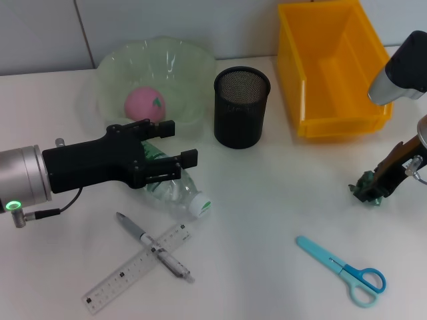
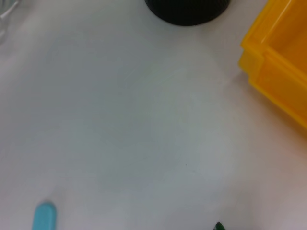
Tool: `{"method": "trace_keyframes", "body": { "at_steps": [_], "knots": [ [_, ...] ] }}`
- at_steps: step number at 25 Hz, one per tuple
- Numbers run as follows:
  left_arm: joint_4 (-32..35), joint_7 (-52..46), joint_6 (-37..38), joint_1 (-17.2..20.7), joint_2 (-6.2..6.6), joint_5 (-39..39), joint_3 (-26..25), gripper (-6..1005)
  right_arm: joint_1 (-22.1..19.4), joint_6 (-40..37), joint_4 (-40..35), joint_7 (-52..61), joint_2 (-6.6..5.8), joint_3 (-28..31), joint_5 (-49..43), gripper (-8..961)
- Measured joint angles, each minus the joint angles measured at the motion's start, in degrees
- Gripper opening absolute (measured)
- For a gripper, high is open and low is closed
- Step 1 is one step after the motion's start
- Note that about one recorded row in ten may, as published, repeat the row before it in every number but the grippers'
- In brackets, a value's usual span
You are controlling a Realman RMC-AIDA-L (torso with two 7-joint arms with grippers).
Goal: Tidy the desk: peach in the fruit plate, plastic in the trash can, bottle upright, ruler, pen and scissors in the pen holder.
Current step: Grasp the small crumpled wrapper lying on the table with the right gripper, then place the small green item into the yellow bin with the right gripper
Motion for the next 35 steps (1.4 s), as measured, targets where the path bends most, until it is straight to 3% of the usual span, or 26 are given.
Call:
{"method": "trace_keyframes", "body": {
  "at_steps": [6,14,18,21,27,31,35],
  "knots": [
    [0.0,0.0,0.1,0.1,0.0,0.0,0.0,808,-0.2,-0.5,-1.4,0.0,0.12,0.3,0.0,361],
    [0.1,-0.1,0.3,0.2,-0.13,-0.1,0.0,809,-1.4,-7.8,-13.3,0.2,0.05,6.1,6.6,103],
    [0.2,-0.1,0.7,0.2,-0.31,-0.1,0.0,809,-1.4,-8.2,-18.0,0.4,-0.11,11.5,11.1,102],
    [0.3,-0.1,1.0,0.2,-0.35,-0.1,0.0,809,-1.3,-3.7,-18.1,1.0,-0.1,13.9,13.0,103],
    [0.4,0.2,1.2,0.4,-0.43,-0.1,0.0,809,0.9,11.7,-9.0,2.0,-0.1,14.4,13.7,108],
    [0.4,0.3,1.4,0.4,-0.44,-0.1,0.0,809,2.4,16.5,-4.4,2.0,-0.1,14.5,13.8,112],
    [0.4,0.4,1.4,0.4,-0.44,-0.1,-0.1,808,3.4,20.5,-1.4,1.6,-0.1,14.0,15.1,232]
  ]
}}
